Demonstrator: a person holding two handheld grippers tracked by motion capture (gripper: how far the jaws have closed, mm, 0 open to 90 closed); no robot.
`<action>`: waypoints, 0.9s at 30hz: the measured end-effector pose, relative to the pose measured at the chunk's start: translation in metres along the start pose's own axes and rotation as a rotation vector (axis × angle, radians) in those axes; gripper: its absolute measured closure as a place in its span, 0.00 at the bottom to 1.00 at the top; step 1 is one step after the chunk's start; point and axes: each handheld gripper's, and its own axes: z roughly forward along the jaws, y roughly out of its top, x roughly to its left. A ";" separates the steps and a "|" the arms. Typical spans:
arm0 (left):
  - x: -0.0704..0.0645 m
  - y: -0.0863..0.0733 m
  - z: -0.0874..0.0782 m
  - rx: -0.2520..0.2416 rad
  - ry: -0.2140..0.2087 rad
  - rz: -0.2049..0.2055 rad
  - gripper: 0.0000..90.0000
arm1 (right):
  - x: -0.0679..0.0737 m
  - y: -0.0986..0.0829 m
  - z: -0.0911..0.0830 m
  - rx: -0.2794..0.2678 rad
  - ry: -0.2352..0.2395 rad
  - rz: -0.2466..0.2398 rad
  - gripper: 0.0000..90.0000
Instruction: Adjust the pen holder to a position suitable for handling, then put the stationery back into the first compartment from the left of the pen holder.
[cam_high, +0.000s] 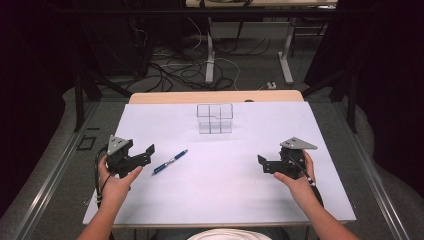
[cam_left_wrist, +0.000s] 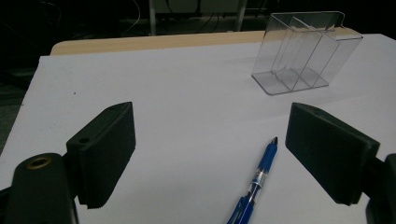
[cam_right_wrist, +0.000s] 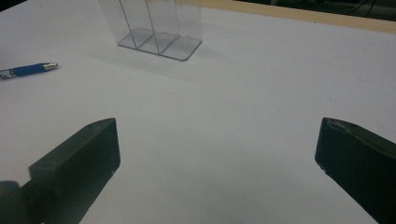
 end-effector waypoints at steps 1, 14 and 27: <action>0.000 0.001 0.000 0.007 -0.002 0.006 0.18 | 0.000 0.000 0.000 -0.001 -0.001 -0.003 0.00; -0.002 0.012 0.006 0.023 -0.026 0.063 0.24 | 0.001 -0.002 0.001 0.017 0.014 0.002 0.02; -0.003 0.024 0.012 0.049 -0.053 0.131 0.28 | -0.001 -0.002 0.002 0.016 0.017 0.008 0.04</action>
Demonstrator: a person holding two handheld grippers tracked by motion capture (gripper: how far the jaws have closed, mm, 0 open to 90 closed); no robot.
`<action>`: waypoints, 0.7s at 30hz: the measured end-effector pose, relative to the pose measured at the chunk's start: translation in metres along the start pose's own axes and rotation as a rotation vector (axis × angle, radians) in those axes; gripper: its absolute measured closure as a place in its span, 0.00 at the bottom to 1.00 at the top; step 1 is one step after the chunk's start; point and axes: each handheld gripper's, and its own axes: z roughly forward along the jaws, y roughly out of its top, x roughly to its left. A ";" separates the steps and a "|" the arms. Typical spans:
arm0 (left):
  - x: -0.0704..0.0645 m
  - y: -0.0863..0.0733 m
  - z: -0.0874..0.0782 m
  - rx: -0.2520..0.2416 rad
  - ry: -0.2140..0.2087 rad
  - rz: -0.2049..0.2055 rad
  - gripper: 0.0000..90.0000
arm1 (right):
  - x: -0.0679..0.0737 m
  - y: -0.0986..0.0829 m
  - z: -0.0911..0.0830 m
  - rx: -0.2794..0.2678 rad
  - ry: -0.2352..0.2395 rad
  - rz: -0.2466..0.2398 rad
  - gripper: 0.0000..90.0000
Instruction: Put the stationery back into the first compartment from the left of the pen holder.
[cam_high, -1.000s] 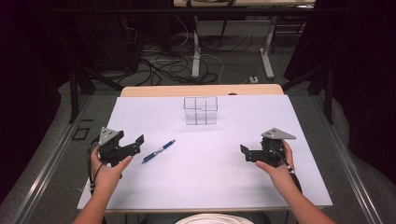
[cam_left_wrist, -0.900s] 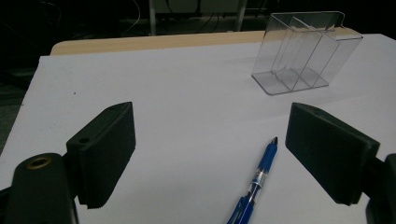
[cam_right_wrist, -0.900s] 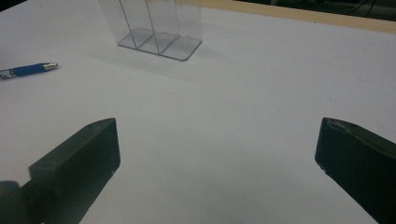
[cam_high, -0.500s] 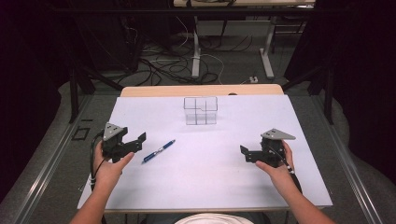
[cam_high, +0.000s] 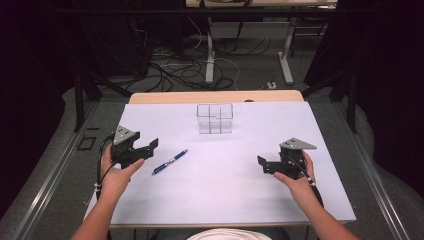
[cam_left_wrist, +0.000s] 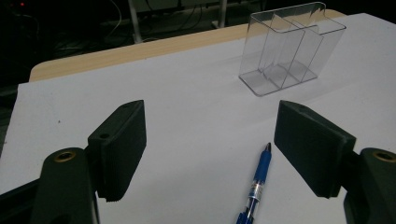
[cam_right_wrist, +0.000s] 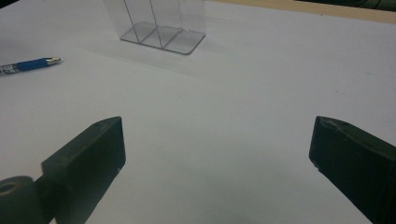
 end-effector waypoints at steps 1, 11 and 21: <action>0.000 0.001 0.001 0.005 0.001 0.005 0.28 | 0.000 0.000 0.000 0.001 0.003 -0.001 0.04; 0.000 0.008 0.010 0.074 -0.012 0.008 0.32 | -0.001 -0.001 0.001 0.009 0.005 0.000 0.06; 0.001 0.015 0.018 0.136 -0.001 0.067 0.32 | -0.002 -0.002 0.003 0.008 0.011 -0.013 0.06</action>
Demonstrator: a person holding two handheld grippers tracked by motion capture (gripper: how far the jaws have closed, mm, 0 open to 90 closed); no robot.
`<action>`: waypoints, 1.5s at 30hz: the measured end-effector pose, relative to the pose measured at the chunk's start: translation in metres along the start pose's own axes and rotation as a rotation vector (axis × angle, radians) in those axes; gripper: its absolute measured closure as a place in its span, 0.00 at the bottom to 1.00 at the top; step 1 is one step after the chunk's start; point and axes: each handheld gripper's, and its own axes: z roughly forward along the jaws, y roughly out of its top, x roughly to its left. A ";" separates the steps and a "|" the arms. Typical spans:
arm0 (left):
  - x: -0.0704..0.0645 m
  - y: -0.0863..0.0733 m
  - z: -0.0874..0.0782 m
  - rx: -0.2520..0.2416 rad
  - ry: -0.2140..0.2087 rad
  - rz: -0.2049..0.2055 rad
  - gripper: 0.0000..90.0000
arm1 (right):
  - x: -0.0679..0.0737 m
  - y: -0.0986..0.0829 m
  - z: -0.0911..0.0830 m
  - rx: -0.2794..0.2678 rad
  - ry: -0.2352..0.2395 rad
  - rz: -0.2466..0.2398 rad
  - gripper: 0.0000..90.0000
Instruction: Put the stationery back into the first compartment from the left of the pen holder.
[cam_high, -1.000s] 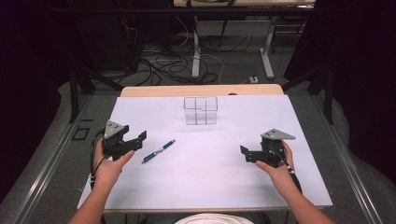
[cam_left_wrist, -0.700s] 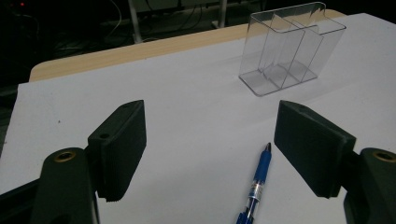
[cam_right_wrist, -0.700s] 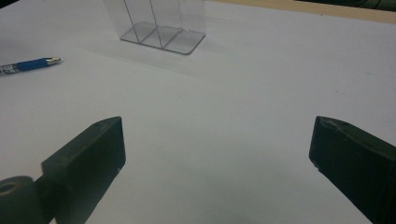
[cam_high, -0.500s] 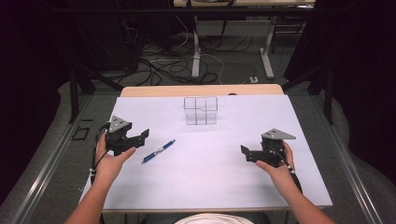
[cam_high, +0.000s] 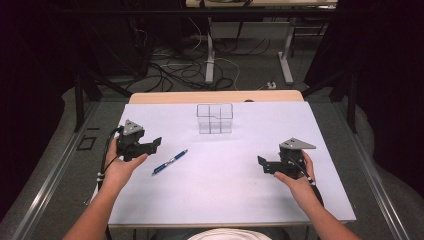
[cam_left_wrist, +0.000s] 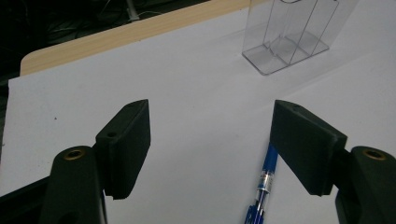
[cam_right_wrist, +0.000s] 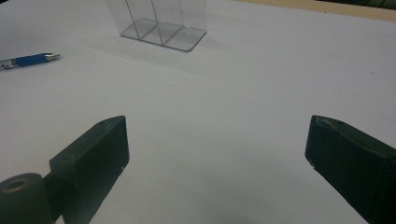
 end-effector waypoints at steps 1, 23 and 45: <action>0.000 0.001 0.001 0.009 0.003 0.006 0.32 | 0.000 0.000 0.000 0.000 0.002 0.001 0.06; -0.007 0.014 0.020 0.122 -0.072 0.090 0.31 | 0.003 0.000 -0.002 -0.004 -0.003 -0.032 0.02; -0.029 0.019 0.038 0.261 -0.114 0.214 0.48 | 0.009 -0.002 0.000 0.019 0.013 -0.079 0.00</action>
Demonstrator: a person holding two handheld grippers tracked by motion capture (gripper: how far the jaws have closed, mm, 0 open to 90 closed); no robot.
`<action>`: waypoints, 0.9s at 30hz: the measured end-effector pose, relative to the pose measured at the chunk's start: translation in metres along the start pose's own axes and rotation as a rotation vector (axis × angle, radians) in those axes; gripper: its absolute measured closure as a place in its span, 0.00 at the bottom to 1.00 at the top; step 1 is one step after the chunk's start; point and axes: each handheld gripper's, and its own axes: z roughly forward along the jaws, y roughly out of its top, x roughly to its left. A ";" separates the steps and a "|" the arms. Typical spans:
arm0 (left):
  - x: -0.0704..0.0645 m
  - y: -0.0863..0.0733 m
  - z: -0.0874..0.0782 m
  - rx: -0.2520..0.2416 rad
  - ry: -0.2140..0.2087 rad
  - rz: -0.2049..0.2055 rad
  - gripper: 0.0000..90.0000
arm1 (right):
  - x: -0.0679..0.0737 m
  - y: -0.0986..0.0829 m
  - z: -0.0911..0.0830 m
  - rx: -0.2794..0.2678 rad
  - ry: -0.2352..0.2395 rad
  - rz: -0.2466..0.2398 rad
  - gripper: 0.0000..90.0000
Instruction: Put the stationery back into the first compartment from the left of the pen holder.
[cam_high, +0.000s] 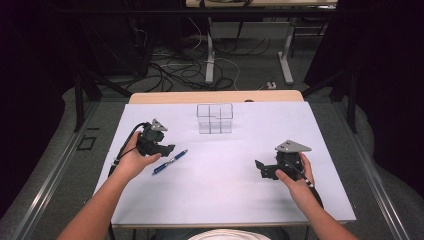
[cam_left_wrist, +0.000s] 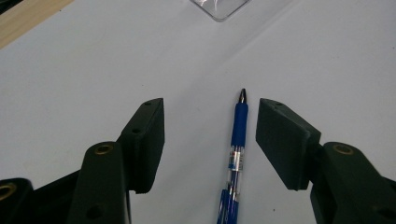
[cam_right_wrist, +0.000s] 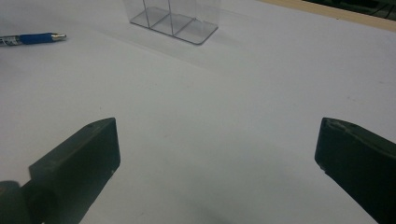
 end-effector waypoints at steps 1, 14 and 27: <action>0.000 0.000 0.001 0.002 -0.004 0.000 0.48 | 0.000 0.000 0.000 0.001 0.003 -0.003 0.00; -0.002 -0.002 0.016 0.066 -0.033 0.032 0.59 | 0.003 -0.001 0.002 0.016 0.008 -0.016 0.00; -0.007 -0.002 0.029 0.136 -0.072 0.051 0.67 | 0.003 -0.002 0.003 0.026 0.015 -0.008 0.00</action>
